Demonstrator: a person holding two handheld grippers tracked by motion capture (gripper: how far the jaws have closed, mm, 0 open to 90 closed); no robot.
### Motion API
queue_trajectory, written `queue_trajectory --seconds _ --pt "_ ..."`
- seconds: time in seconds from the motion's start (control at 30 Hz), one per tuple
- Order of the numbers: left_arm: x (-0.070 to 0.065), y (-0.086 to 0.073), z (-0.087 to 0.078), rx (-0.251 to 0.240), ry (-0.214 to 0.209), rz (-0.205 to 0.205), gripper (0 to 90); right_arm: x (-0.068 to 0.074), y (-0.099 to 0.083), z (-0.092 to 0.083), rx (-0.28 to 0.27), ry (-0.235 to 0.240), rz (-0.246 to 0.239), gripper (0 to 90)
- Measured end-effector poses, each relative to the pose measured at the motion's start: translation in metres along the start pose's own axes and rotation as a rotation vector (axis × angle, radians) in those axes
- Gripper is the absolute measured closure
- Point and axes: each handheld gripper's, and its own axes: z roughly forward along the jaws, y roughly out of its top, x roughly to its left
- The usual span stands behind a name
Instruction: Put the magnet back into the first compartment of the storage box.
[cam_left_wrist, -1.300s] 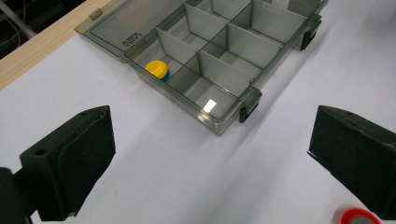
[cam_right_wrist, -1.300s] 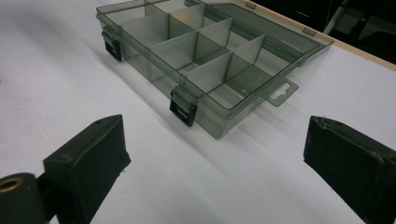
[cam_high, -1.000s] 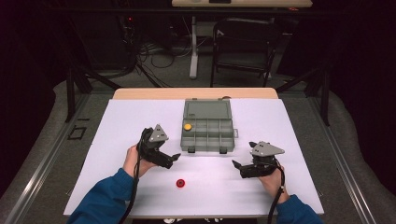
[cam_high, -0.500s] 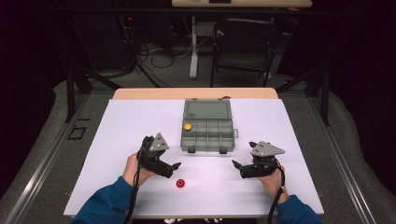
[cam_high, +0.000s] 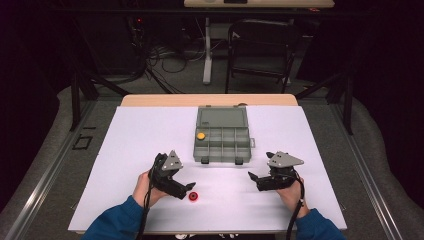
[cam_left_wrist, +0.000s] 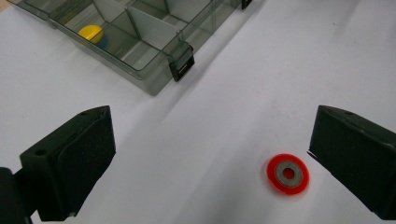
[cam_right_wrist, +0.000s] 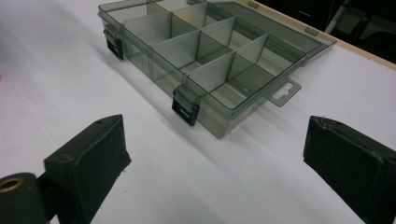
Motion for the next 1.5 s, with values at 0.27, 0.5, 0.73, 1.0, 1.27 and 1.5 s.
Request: queue_trajectory --seconds 0.27,0.5,0.73,1.0,1.27,1.5 --pt "-0.006 -0.006 0.0 0.013 -0.013 -0.003 0.2 0.0 0.001 -0.001 -0.001 0.0 -0.002 5.4" --pt "-0.011 -0.012 0.004 0.032 -0.027 0.005 0.2 0.0 0.001 -0.001 0.0 0.002 -0.003 5.4" --pt "-0.019 -0.017 0.011 0.063 -0.058 0.015 0.7 0.001 0.0 0.001 0.007 0.004 -0.003 5.4" --pt "-0.029 -0.023 0.017 0.094 -0.084 0.03 9.6 0.001 -0.001 0.002 0.01 0.008 -0.003 5.5" --pt "-0.033 -0.026 0.026 0.125 -0.116 0.046 30.7 0.001 -0.002 0.004 0.015 0.01 -0.006 5.7" --pt "-0.034 -0.028 0.027 0.122 -0.146 0.053 48.0 0.002 -0.003 0.004 0.021 0.008 -0.011 5.9"
